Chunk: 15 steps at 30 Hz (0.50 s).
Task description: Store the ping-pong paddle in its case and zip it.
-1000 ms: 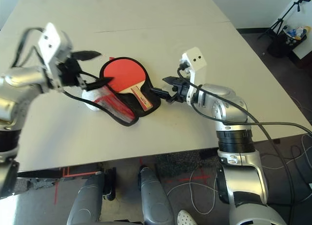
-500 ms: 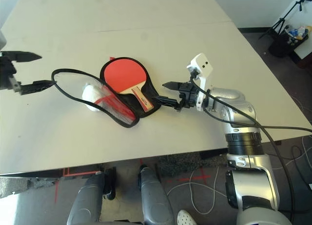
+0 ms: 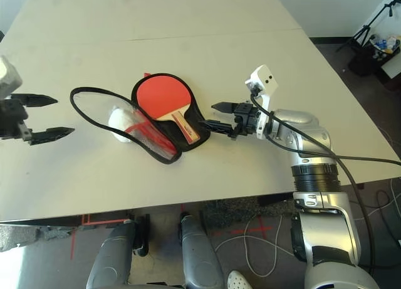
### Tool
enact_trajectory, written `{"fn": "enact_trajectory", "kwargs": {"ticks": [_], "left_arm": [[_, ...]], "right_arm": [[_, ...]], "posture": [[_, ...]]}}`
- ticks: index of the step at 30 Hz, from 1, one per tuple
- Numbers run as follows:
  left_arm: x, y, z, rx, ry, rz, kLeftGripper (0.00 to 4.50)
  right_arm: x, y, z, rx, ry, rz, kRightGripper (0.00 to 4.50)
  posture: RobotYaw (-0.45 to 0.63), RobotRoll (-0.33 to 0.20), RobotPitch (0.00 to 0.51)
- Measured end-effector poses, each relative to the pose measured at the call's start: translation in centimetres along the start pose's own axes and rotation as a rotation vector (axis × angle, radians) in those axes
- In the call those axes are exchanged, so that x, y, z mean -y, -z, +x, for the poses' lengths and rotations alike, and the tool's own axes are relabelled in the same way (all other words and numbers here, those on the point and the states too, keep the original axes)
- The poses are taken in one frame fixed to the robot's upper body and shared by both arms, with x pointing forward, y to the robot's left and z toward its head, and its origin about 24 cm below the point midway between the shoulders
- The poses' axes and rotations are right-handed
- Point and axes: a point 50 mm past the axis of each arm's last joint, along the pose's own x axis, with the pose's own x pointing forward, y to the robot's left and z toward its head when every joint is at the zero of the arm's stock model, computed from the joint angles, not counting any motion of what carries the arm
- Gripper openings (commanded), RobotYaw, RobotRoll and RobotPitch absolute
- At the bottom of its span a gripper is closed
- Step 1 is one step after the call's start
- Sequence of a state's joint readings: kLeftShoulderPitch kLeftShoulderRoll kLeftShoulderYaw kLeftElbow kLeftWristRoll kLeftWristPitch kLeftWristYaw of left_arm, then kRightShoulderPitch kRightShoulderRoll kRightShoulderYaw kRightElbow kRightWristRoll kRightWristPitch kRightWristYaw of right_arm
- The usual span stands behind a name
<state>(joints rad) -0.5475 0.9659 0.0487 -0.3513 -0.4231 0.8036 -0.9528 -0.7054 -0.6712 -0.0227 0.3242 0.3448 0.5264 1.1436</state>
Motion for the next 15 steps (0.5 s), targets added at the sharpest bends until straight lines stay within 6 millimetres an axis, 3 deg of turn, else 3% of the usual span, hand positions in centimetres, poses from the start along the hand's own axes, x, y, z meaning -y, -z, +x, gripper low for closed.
{"fn": "enact_trajectory", "kwargs": {"ticks": [4, 6, 12, 15], "left_arm": [[2.0, -3.1, 5.1, 0.212, 0.121, 0.006, 4.50], [2.0, -4.9, 7.0, 0.294, 0.132, 0.023, 4.50], [2.5, -8.8, 10.5, 0.469, 0.169, 0.057, 4.50], [3.3, -9.0, 11.8, 0.487, 0.199, 0.065, 4.50]], "right_arm": [[0.2, -0.7, -0.3, 0.040, 0.003, 0.000, 4.46], [0.5, -0.9, -1.0, 0.056, 0.023, 0.005, 4.46], [1.6, -0.7, -3.4, 0.058, 0.080, 0.014, 4.46], [2.2, -0.8, -4.9, 0.067, 0.090, 0.040, 4.46]], "posture": [[0.01, 0.000, 0.229], [0.00, 0.000, 0.229], [-0.03, 0.000, 0.226], [-0.04, 0.000, 0.225]]}}
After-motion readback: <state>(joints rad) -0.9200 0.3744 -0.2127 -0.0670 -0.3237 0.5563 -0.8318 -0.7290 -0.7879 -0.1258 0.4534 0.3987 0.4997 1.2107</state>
